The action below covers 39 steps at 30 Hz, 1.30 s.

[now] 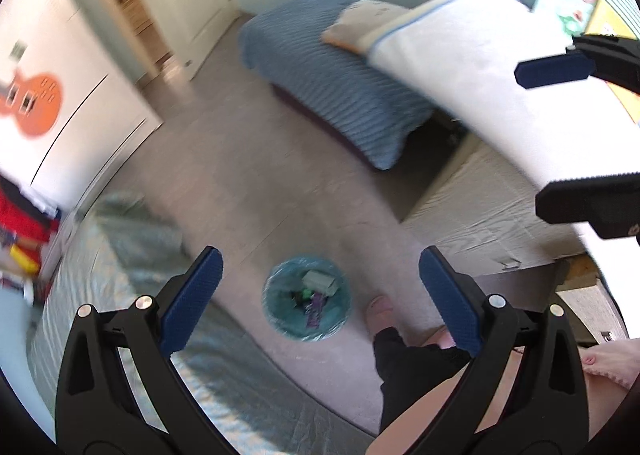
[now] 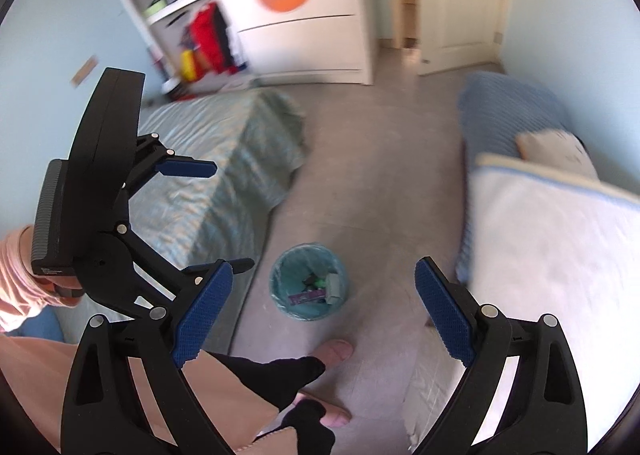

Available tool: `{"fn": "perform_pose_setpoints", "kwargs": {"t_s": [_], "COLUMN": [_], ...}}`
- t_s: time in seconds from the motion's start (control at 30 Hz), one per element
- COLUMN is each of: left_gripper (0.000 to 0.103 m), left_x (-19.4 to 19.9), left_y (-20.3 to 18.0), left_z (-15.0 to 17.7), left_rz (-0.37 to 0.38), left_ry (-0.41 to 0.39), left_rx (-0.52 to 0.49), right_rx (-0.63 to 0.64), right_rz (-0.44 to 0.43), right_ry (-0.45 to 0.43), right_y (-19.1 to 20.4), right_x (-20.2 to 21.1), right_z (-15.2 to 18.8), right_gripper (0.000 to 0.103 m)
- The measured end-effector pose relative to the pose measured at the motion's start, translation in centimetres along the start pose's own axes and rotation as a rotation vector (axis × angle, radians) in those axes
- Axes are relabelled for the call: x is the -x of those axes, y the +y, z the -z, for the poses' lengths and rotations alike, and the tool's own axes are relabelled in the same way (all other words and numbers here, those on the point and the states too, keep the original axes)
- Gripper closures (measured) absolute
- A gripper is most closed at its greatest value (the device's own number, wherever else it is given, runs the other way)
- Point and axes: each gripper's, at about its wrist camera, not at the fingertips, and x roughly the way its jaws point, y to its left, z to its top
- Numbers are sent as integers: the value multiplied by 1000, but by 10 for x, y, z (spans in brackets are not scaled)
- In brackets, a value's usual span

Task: Collect trash
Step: 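Swing both open tools back over the empty bed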

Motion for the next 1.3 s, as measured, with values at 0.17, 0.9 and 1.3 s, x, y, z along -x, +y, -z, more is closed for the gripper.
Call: {"fn": "perform_pose_setpoints", "kwargs": {"t_s": [0.17, 0.9, 1.3], "left_gripper": [7, 7, 7], "left_x": [1, 33, 50], "left_y": [-53, -298, -379], "left_z": [-25, -46, -41], "left_rz": [65, 311, 371], "left_ry": [-31, -122, -152], "left_rx": [-127, -570, -743], "right_rx": [-130, -723, -935], "right_rz": [91, 484, 611], "right_ry": [-39, -127, -188], "right_y": [-32, -94, -97], "right_x": [34, 174, 216], "right_z": [41, 271, 339], "right_gripper": [11, 11, 11]}}
